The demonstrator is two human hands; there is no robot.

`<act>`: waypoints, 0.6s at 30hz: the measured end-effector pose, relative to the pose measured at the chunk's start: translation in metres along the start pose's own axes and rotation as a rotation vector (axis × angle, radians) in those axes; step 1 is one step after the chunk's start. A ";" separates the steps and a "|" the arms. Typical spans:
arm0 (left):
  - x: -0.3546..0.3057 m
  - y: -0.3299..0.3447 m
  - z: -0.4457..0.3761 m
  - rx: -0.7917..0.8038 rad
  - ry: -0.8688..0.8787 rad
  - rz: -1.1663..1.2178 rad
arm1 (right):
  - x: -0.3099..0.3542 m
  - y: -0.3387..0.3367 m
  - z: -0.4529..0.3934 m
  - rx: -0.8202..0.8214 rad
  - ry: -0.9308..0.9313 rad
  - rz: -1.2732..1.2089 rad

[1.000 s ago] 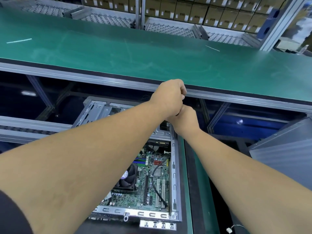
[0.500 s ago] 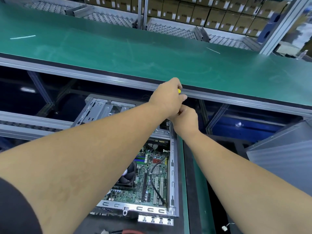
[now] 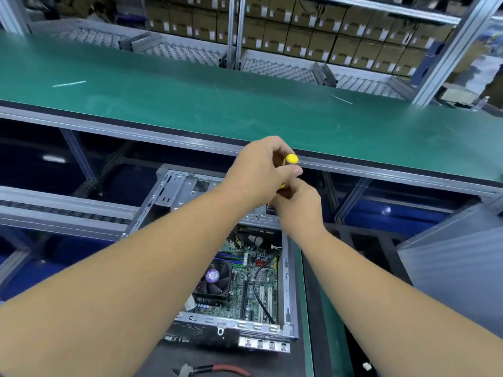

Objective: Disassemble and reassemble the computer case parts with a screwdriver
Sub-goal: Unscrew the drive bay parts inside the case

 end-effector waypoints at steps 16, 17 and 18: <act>0.069 -0.048 0.244 0.017 -0.218 -0.182 | -0.069 0.008 0.167 0.117 0.387 -0.705; 0.071 -0.046 0.251 0.061 -0.184 -0.262 | -0.072 0.005 0.170 0.116 0.425 -0.777; 0.071 -0.044 0.255 0.107 -0.123 -0.354 | -0.075 0.003 0.174 0.113 0.458 -0.844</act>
Point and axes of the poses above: each hand's wrist, its own z-axis away from the middle knuckle, its own y-axis out of the palm, x = y × z, the point moved 5 cm from there along -z, towards the middle knuckle, and after that the axes turned 13 degrees about y, right-handed, at the moved point
